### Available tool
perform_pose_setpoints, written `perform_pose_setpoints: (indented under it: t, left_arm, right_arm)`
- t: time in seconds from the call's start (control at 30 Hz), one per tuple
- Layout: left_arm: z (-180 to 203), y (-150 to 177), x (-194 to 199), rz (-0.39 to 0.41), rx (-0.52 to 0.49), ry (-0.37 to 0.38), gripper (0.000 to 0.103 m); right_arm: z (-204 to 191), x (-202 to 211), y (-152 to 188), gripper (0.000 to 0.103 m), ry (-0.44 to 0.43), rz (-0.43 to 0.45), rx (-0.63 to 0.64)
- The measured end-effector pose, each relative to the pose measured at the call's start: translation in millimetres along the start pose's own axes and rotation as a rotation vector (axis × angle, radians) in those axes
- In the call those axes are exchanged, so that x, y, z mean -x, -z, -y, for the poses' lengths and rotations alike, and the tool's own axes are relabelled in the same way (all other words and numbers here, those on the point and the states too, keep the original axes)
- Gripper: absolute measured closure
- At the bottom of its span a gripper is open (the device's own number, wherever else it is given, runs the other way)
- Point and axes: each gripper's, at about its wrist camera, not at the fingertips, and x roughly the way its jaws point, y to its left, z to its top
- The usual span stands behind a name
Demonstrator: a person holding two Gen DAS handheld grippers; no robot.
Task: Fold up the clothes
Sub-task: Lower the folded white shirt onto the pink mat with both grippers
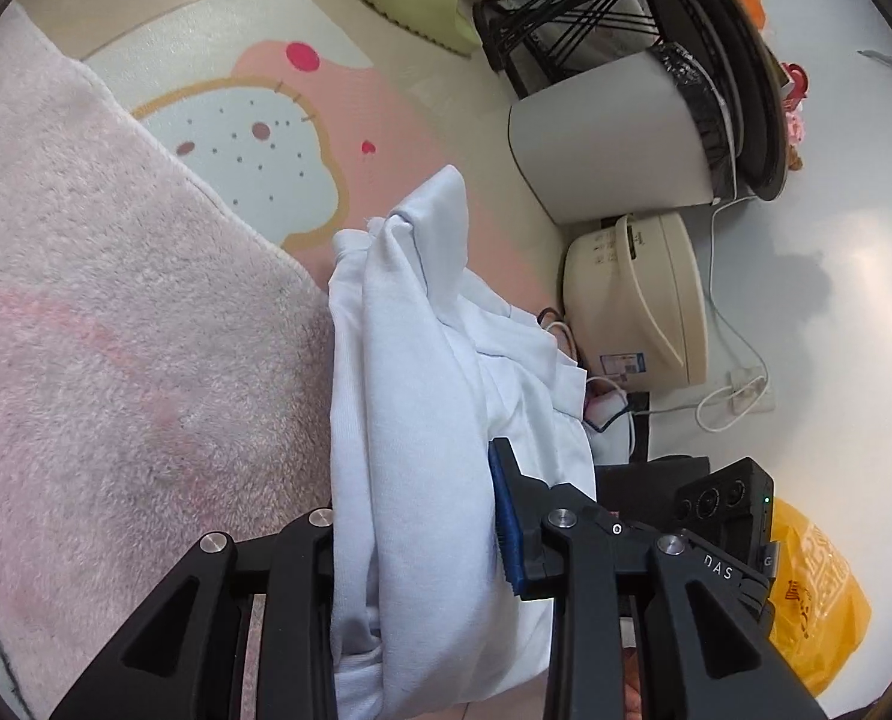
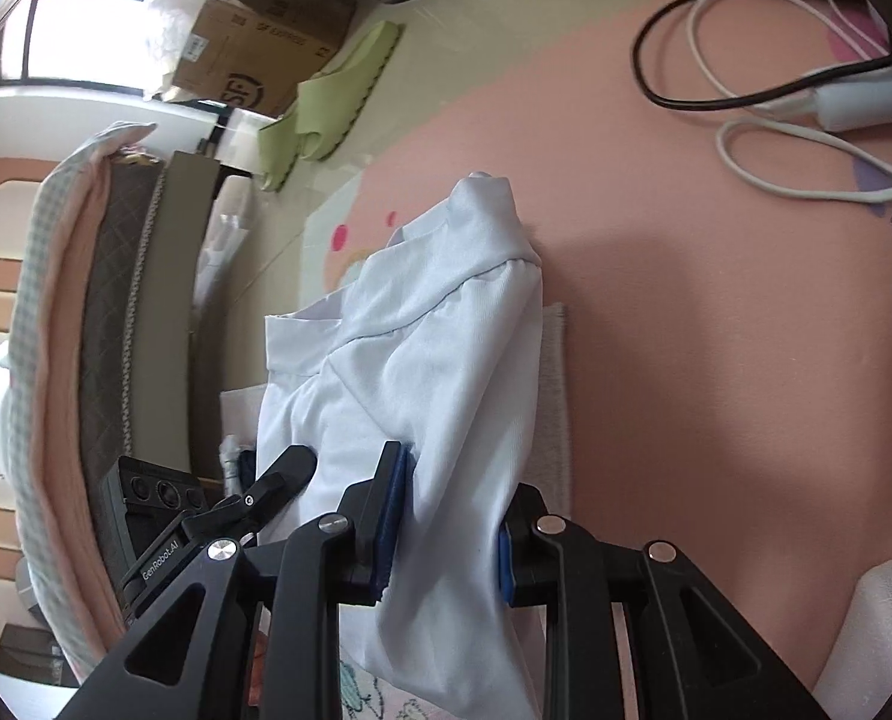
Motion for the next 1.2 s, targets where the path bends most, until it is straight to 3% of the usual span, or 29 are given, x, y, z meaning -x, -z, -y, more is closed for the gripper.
perform_pose_setpoints:
  t: [0.5,0.8,0.93,1.0,1.07,1.13,1.2]
  left_arm:
    - [-26,11,-30,-0.077,0.011,-0.094,0.076]
    - [-38,13,-33,-0.088,0.054,-0.078,0.074]
    - [-43,14,-35,-0.098,0.074,-0.064,0.054]
    - [-45,14,-34,-0.087,0.09,-0.034,0.045]
    - [-45,14,-34,-0.076,0.107,-0.016,0.032]
    - [-45,15,-33,-0.064,0.123,0.003,0.024]
    - [-41,13,-28,-0.051,0.109,-0.046,0.023]
  right_arm:
    - [22,-23,12,0.079,0.142,-0.079,-0.034]
    - [30,-30,16,0.075,0.186,-0.111,-0.059]
    - [34,-32,18,0.072,0.205,-0.118,-0.08]
    - [38,-33,19,0.065,0.228,-0.121,-0.095]
    - [41,-34,20,0.051,0.252,-0.124,-0.111]
    - [44,-33,21,0.048,0.257,-0.128,-0.135]
    - [44,-32,21,0.046,0.269,-0.131,-0.138]
